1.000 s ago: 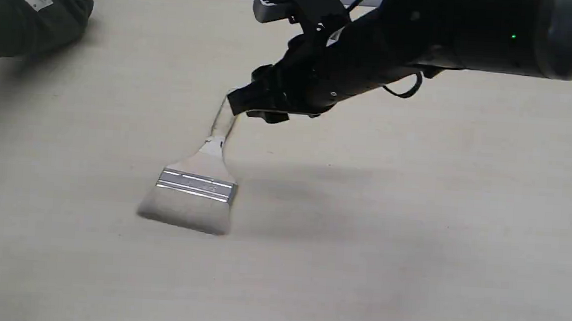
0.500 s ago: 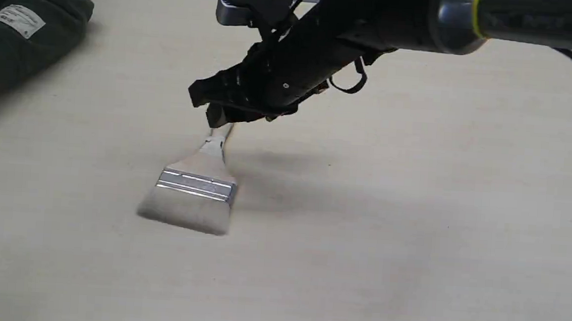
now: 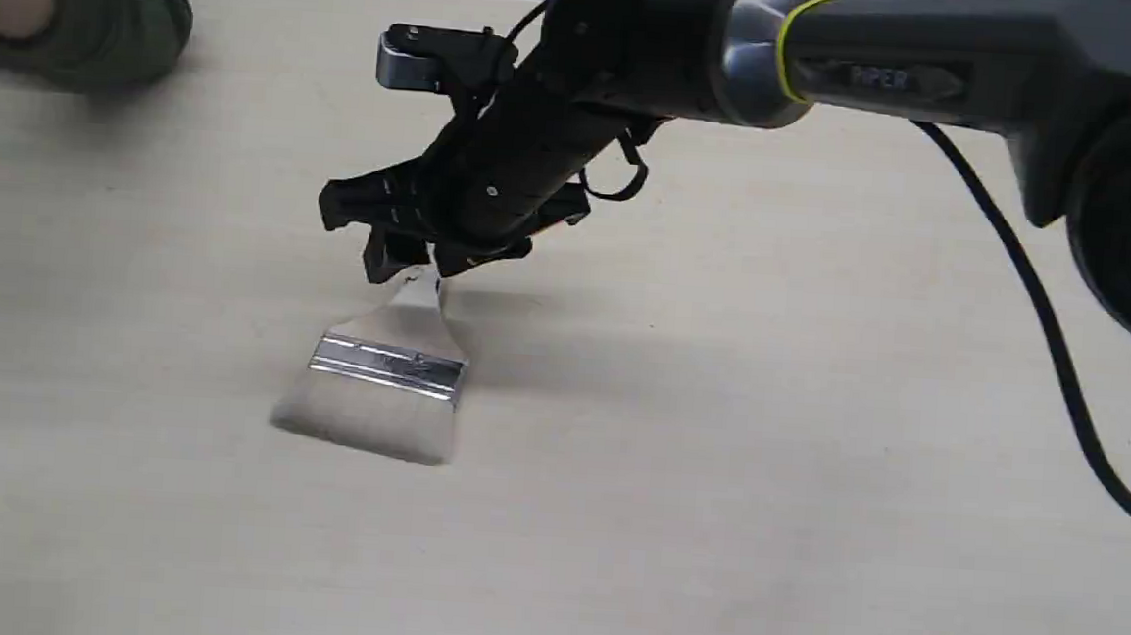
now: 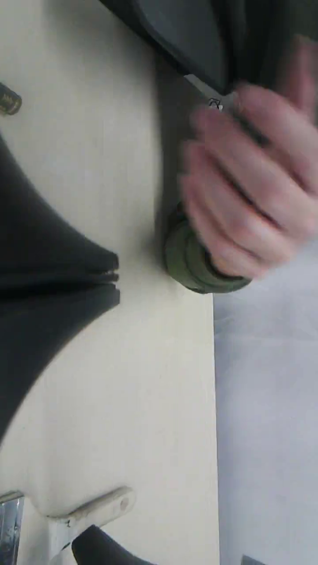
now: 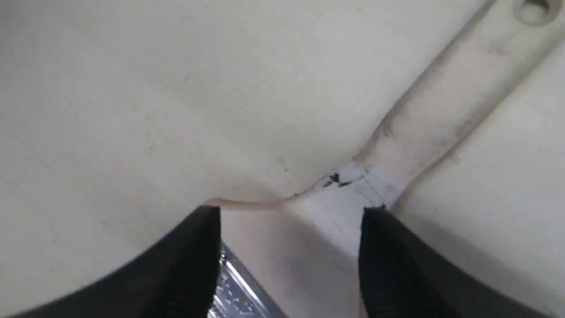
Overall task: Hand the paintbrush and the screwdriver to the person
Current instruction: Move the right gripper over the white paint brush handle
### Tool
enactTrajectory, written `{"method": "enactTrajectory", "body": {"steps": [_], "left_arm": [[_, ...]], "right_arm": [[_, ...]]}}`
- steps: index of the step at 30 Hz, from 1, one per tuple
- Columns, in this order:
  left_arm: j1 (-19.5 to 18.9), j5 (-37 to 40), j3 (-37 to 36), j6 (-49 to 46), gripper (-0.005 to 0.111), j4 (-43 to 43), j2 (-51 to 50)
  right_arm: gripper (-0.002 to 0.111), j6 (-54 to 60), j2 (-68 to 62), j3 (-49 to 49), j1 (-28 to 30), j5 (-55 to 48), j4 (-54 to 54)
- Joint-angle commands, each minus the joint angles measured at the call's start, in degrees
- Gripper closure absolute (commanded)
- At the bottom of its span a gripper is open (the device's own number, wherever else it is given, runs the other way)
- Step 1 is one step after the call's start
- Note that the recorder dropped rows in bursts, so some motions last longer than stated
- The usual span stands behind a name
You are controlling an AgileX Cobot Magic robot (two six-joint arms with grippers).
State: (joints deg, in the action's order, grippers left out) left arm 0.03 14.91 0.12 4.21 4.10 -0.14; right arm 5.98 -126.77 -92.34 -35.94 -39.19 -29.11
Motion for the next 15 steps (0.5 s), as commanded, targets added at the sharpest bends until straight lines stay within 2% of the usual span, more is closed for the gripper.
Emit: {"method": "enactTrajectory", "body": {"steps": [1, 6, 15], "left_arm": [[0.4, -0.5, -0.1, 0.1, 0.107, -0.2, 0.1], [0.4, -0.5, -0.1, 0.1, 0.107, -0.2, 0.1], [0.4, -0.5, -0.1, 0.1, 0.107, -0.2, 0.1]], "right_arm": [[0.058, -4.8, -1.4, -2.4, -0.2, -2.4, 3.8], [0.058, -9.9, -2.7, -3.4, -0.2, -4.0, 8.9], [0.058, -11.6, -3.5, -3.5, -0.2, -3.6, 8.5]]}}
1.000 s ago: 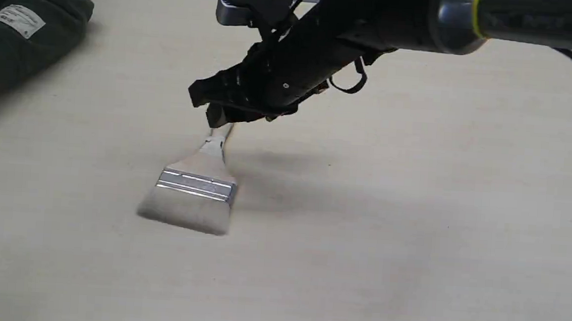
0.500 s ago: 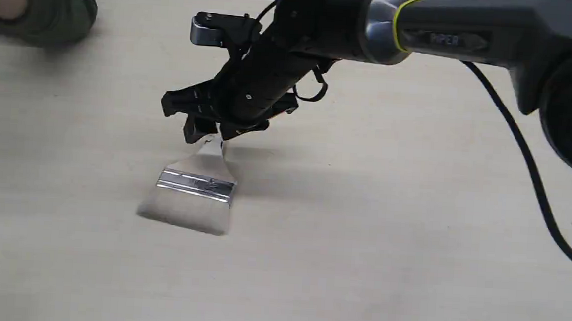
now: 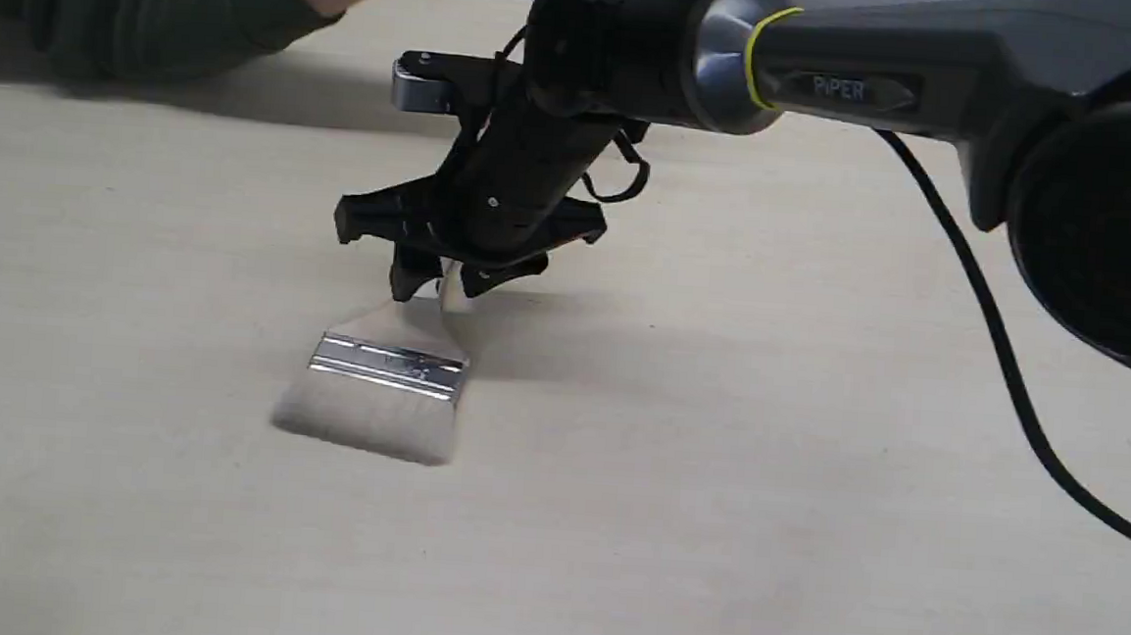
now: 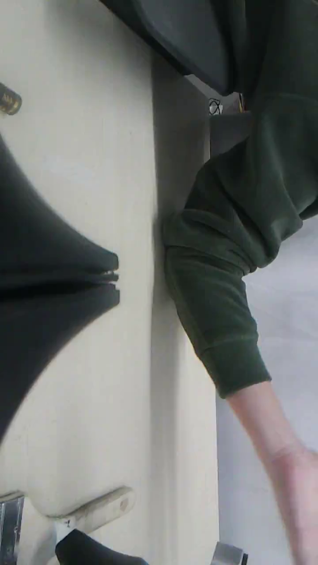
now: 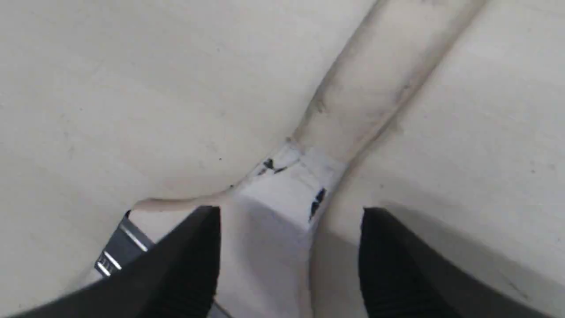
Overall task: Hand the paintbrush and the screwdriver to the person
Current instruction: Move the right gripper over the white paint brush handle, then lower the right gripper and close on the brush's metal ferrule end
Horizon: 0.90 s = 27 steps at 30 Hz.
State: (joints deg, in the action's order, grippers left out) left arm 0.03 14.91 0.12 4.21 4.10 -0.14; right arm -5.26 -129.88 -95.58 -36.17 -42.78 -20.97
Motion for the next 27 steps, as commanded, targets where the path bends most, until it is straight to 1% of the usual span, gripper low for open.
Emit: {"method": "enactTrajectory", "body": {"steps": [1, 27], "left_arm": [[0.4, -0.5, -0.1, 0.1, 0.107, -0.2, 0.1], [0.4, -0.6, -0.1, 0.1, 0.107, -0.1, 0.1]], "right_arm": [[0.058, -0.4, -0.5, -0.3, 0.1, 0.0, 0.0], [0.058, -3.5, -2.1, -0.4, 0.1, 4.1, -2.6]]}}
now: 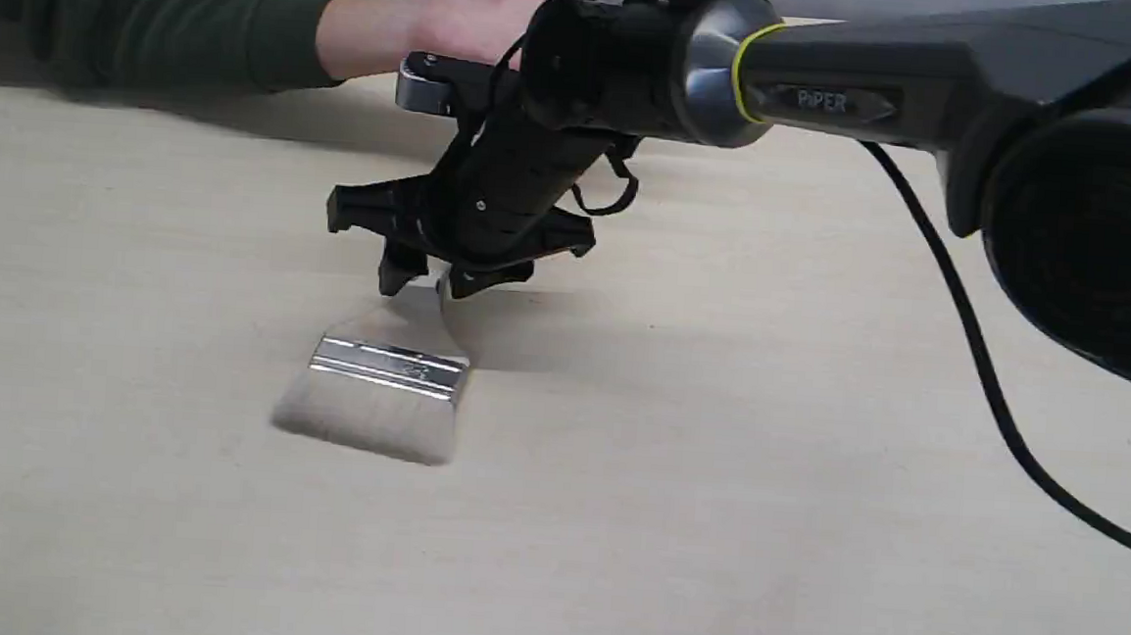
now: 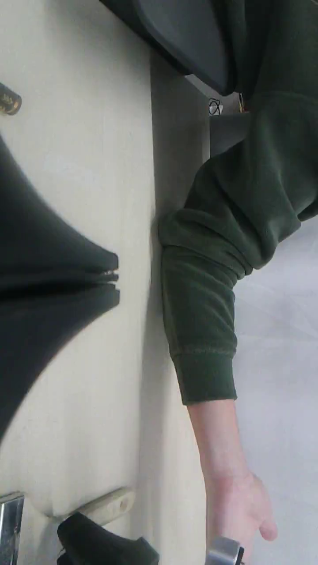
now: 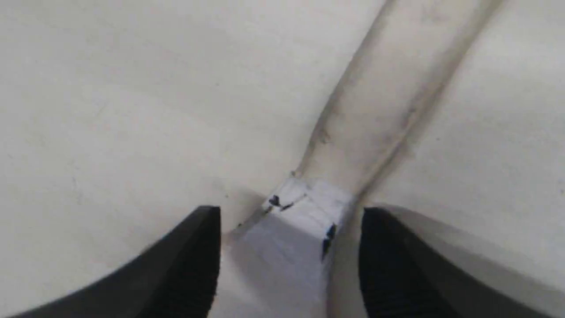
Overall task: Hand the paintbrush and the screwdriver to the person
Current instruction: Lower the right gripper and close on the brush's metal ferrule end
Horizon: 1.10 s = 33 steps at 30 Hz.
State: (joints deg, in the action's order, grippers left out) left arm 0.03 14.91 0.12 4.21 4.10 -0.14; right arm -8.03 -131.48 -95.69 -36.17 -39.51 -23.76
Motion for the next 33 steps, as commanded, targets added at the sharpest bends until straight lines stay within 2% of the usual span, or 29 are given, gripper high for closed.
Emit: {"method": "enactTrajectory", "body": {"steps": [1, 6, 13, 19, 23, 33], "left_arm": [[0.4, -0.6, -0.1, 0.1, 0.107, -0.1, 0.1], [0.4, -0.6, -0.1, 0.1, 0.107, -0.1, 0.1], [0.4, -0.6, -0.1, 0.1, 0.107, -0.1, 0.1], [0.4, -0.6, -0.1, 0.1, 0.107, -0.3, 0.1], [0.4, -0.6, -0.1, 0.1, 0.107, -0.3, 0.1], [0.4, -0.6, -0.1, 0.1, 0.107, -0.3, 0.1]], "right_arm": [[0.058, -0.9, -0.8, -0.3, 0.1, 0.9, 0.2], [0.057, -1.2, -3.0, -0.6, 0.1, 1.0, -1.0], [0.058, -2.3, -6.6, -6.2, 0.1, -5.2, 0.2], [0.058, -10.3, -6.6, -8.5, -0.6, -14.5, 15.7], [0.058, -11.7, -6.6, -8.9, -1.2, -19.0, 20.8], [0.058, -7.4, -5.2, -9.5, -1.3, -10.6, 10.1]]}}
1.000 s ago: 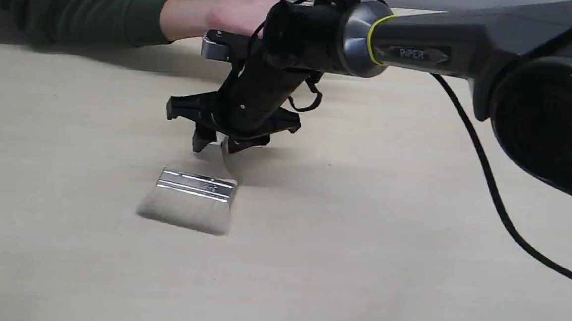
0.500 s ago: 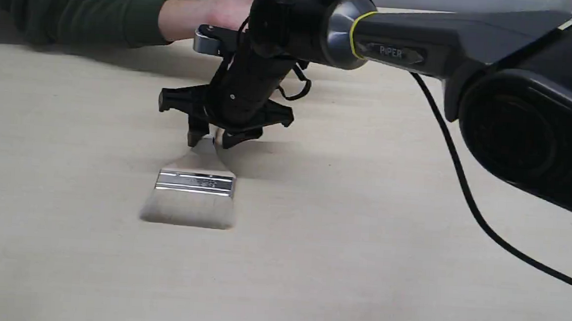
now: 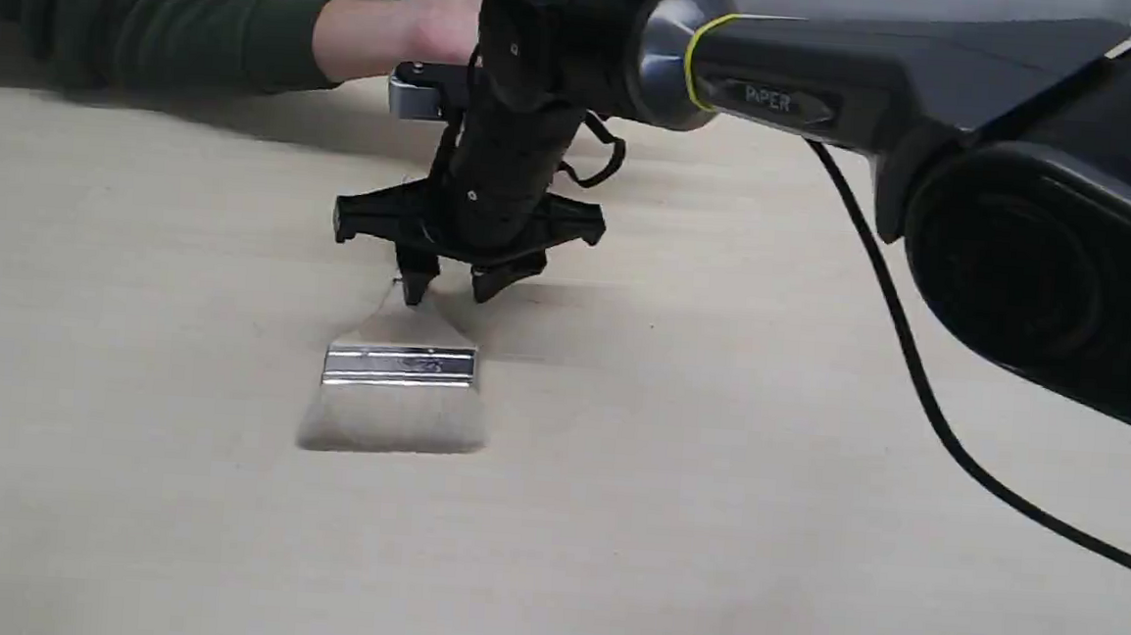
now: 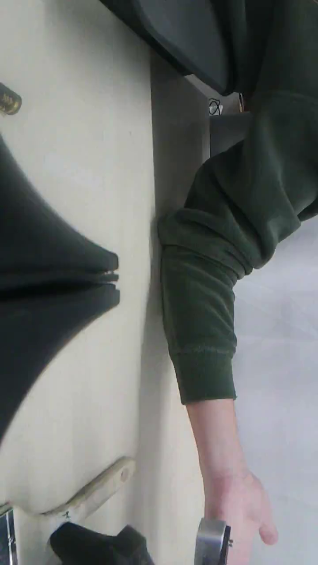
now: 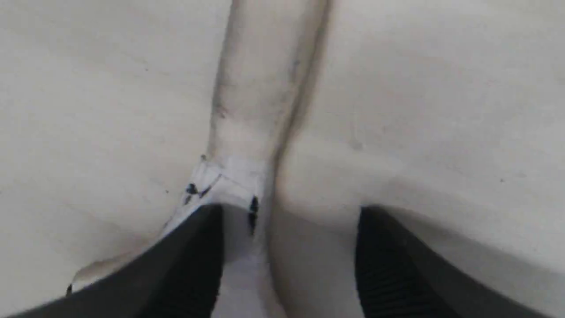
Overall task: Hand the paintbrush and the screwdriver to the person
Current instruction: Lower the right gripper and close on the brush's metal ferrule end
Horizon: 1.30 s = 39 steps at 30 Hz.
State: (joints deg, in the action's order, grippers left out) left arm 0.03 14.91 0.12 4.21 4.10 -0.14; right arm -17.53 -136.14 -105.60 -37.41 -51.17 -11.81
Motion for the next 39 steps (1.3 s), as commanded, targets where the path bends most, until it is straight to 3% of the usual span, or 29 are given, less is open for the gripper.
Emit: {"method": "enactTrajectory", "body": {"steps": [1, 13, 19, 39], "left_arm": [[0.4, -0.6, -0.1, 0.1, 0.107, -0.3, 0.1], [0.4, -0.6, -0.1, 0.1, 0.107, 0.0, 0.1], [0.4, -0.6, -0.1, 0.1, 0.107, 0.0, 0.1], [0.4, -0.6, -0.1, 0.1, 0.107, -0.1, 0.1]], "right_arm": [[0.058, 2.6, -0.6, 0.2, 0.0, 1.1, -2.4], [0.058, 0.2, -0.5, -3.8, -2.0, 1.6, -1.8], [0.058, -4.4, -3.4, -6.4, -2.0, -5.2, 5.2], [0.058, -5.4, -5.3, -12.1, -2.7, -3.9, 2.3]]}}
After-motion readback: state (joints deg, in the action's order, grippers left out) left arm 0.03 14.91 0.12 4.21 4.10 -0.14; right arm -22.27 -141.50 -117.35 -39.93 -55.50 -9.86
